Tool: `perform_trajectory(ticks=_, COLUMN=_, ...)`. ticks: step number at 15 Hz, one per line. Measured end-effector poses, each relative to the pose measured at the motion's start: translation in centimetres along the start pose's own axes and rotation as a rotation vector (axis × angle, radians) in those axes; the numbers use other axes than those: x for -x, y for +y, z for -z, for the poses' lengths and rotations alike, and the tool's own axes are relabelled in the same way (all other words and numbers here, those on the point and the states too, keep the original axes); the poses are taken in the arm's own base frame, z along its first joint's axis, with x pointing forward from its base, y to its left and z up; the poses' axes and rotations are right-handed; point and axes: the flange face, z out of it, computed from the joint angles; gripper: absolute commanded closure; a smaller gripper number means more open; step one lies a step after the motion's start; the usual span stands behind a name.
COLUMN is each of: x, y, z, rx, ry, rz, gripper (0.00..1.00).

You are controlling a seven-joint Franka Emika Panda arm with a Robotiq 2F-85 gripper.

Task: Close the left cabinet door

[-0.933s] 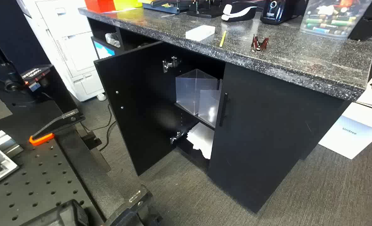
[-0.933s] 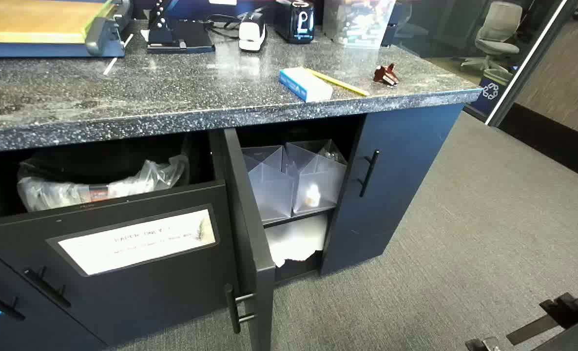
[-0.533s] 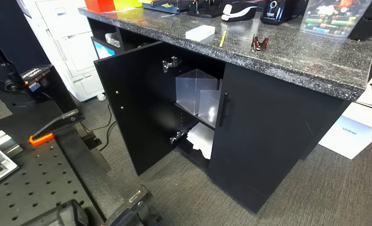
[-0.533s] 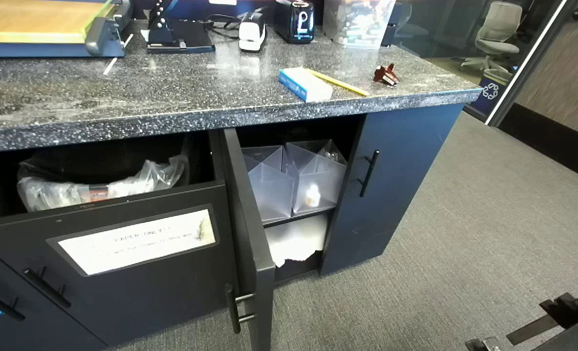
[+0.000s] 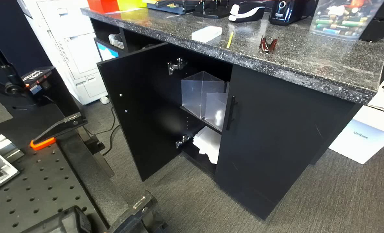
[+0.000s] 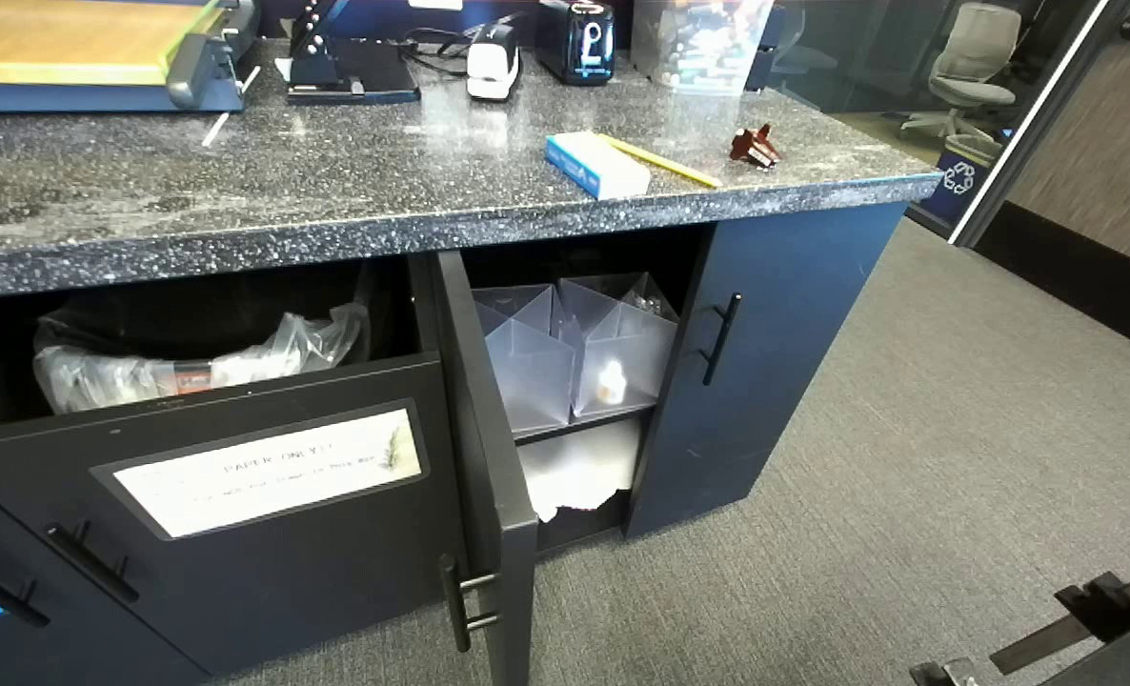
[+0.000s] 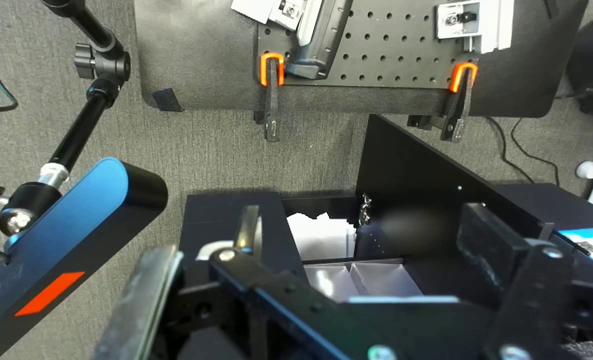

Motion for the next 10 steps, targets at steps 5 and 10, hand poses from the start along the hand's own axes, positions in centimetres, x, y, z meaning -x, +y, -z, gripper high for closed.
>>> perform_trajectory(ticks=5, x=-4.7, y=-3.2, z=-4.7, rx=-0.036, ry=-0.071, rz=0.020, gripper=0.00)
perform_trajectory(ticks=10, x=-12.2, y=-11.3, z=-12.3, rx=-0.057, ry=-0.219, rz=0.082, gripper=0.00)
